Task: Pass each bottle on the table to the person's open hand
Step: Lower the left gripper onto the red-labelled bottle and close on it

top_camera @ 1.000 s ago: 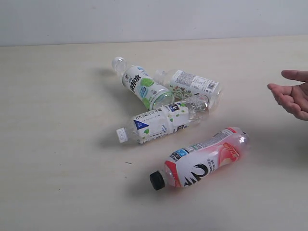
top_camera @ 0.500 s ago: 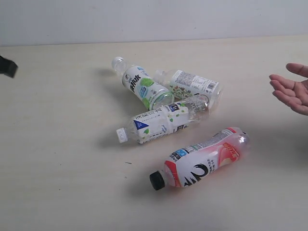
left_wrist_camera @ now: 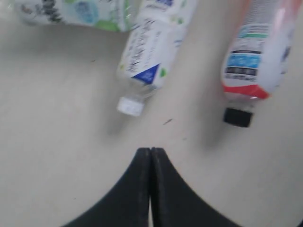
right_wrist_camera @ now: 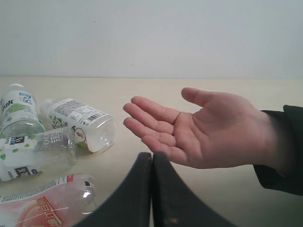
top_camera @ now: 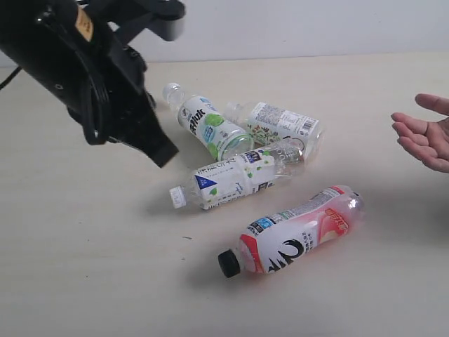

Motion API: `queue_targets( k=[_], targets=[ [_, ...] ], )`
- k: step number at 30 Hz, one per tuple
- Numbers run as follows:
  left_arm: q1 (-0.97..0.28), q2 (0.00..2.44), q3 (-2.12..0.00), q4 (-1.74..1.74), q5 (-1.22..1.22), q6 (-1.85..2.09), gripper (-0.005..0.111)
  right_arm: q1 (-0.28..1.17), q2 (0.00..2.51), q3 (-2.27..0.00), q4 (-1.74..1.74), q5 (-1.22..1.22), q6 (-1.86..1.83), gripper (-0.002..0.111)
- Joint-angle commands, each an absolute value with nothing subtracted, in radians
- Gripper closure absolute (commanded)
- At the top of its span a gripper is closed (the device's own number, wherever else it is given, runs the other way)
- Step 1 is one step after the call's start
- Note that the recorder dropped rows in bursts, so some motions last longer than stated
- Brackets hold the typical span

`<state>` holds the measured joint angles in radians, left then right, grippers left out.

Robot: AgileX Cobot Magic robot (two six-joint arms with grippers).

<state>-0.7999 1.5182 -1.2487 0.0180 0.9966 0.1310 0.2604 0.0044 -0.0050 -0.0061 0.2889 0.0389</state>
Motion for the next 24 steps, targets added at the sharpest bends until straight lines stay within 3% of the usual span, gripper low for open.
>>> queue_targets(
  k=[1,7,12,20,24],
  targets=[
    [-0.923,1.561,-1.329,0.014,1.059,0.154,0.106,0.253,0.000,0.000,-0.006,0.283,0.039,0.108],
    [-1.050,1.689,-1.449,0.015,1.139,0.179,0.091,0.253,0.000,0.000,-0.006,0.283,0.039,0.108],
    [-1.078,1.815,-1.559,0.015,1.139,0.179,0.073,0.253,0.000,0.000,-0.006,0.283,0.039,0.108],
    [-1.080,1.998,-1.695,0.015,1.120,0.245,0.025,0.253,0.000,0.000,-0.006,0.283,0.039,0.108],
    [-1.080,2.079,-1.740,0.015,1.101,0.253,0.020,0.253,0.000,0.000,-0.006,0.275,0.039,0.108]
  ],
)
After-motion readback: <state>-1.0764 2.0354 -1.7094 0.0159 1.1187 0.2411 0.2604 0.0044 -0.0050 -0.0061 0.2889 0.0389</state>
